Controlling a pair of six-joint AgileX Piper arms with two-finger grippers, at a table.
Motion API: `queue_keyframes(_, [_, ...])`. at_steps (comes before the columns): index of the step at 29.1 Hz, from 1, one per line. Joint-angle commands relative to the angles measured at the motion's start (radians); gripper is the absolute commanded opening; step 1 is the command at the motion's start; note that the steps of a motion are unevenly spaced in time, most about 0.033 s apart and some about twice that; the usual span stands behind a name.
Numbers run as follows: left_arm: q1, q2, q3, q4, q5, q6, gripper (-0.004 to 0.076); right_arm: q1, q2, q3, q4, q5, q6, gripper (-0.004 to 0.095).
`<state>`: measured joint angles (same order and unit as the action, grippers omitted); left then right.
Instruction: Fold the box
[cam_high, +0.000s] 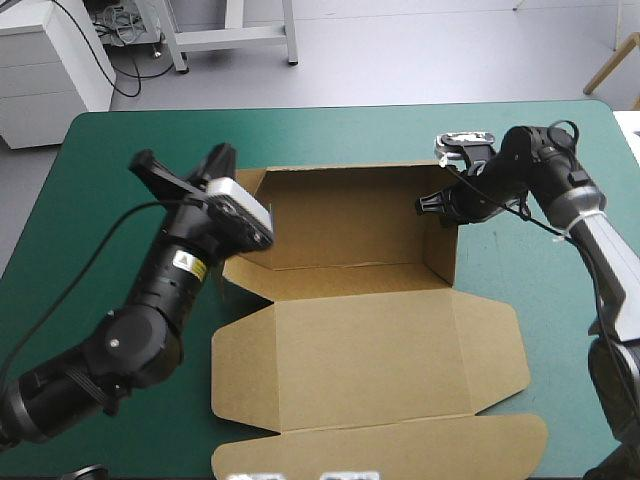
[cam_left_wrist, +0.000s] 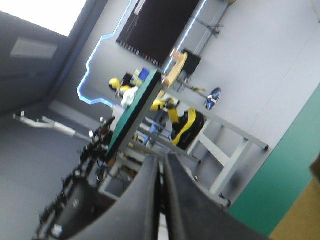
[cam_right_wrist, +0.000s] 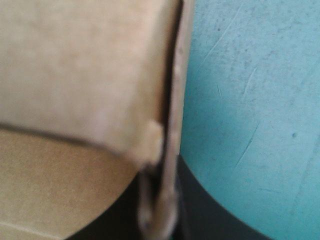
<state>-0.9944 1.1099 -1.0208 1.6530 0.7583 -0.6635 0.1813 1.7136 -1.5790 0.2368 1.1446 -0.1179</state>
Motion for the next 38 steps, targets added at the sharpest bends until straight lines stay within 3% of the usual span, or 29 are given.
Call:
queue_keyframes(1, [0.17,-0.024,-0.11,-0.136,-0.063,-0.001,-0.0001,-0.005,0.047,-0.147,0.018,0.057,0.028,-0.0015])
queue_keyframes(5, [0.404,-0.024,-0.147,-0.445,-0.168,0.103,-0.0001,-0.005,0.152,-0.239,0.018,0.059,0.055,-0.0015])
queue_keyframes(11, [0.729,-0.007,-0.147,-0.919,-0.17,0.404,-0.0001,-0.005,0.289,-0.317,0.021,0.059,0.059,-0.0015])
queue_keyframes(20, [1.045,0.064,-0.147,-1.503,-0.007,0.788,-0.0001,-0.005,0.334,-0.328,0.007,0.031,0.037,0.0003])
queue_keyframes(22, [1.08,0.08,-0.147,-1.573,0.03,0.831,-0.0001,-0.005,0.334,-0.337,0.006,0.029,0.016,0.0076])
queue_keyframes(26, [1.126,0.11,-0.147,-1.658,0.072,0.871,-0.0001,-0.005,0.334,-0.357,0.005,0.029,0.023,0.0392])
queue_keyframes(29, [1.135,0.121,-0.147,-1.684,0.085,0.889,-0.0001,-0.005,0.334,-0.386,0.005,0.033,0.023,0.0543])
queue_keyframes(38, [1.191,0.151,-0.147,-1.74,0.104,0.903,-0.0001,-0.007,0.284,-0.587,0.005,0.059,-0.006,0.0553])
